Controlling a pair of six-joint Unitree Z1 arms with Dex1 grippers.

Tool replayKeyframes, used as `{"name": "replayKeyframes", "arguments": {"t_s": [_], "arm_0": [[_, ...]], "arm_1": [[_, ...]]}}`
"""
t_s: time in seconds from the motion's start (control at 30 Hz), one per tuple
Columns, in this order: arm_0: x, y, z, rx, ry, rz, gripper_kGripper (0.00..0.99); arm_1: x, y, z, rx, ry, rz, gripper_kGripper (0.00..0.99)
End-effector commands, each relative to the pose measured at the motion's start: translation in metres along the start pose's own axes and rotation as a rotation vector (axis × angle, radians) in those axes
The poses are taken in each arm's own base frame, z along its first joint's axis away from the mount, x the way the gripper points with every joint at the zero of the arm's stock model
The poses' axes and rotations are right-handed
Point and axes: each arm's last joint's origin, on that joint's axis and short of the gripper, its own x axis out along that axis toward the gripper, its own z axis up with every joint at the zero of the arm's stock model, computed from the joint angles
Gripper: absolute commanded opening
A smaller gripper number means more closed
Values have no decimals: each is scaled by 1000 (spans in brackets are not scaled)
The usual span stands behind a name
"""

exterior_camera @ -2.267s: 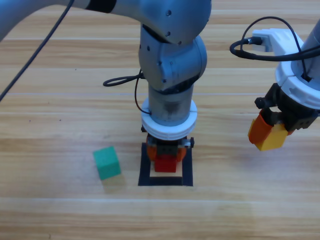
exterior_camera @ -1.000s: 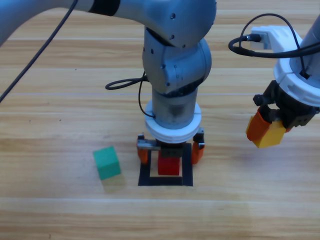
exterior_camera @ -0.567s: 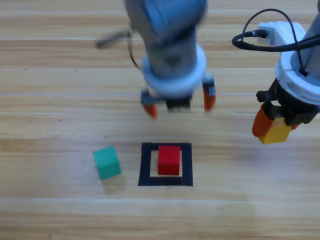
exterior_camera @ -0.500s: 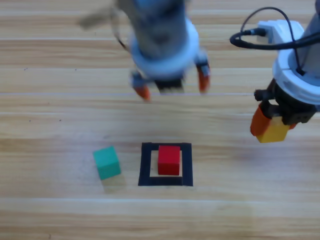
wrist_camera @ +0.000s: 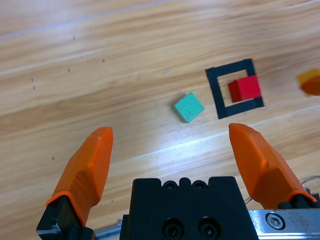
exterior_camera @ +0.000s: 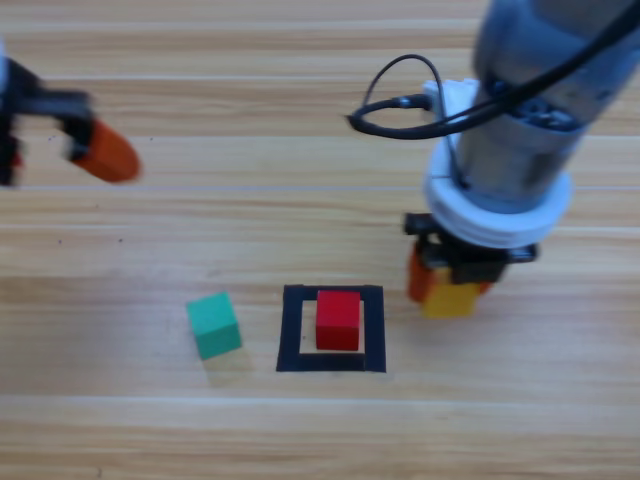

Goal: Stack the blocks in the rectangular block: red at the bottom, yellow in the middle, green on top

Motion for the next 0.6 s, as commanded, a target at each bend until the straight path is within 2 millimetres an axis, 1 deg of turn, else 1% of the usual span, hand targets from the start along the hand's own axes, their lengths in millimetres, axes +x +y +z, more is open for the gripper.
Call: {"name": "replayKeyframes", "arguments": {"t_s": [0.03, 0.1, 0.17, 0.33, 0.43, 0.53, 0.6], "arm_0": [[-8, 29, -32, 64, -67, -77, 990], [-6, 36, -44, 89, -70, -98, 990], [-3, 39, -52, 105, -61, -106, 990], [-3, 43, -59, 113, -60, -123, 990], [0, 43, -62, 116, -45, -127, 990], [2, 43, -64, 118, -36, -131, 990], [5, 43, -66, 118, -34, -135, 990]], "arm_1": [[38, 39, 8, -2, 22, -49, 0], [42, 47, 15, 14, 27, -59, 0], [45, 55, 19, 22, 28, -65, 0], [43, 70, 15, 31, -2, -62, 0], [49, 78, 13, 31, -1, -68, 0], [56, 82, 15, 33, 5, -78, 0], [57, 84, 15, 35, 2, -79, 0]]}}
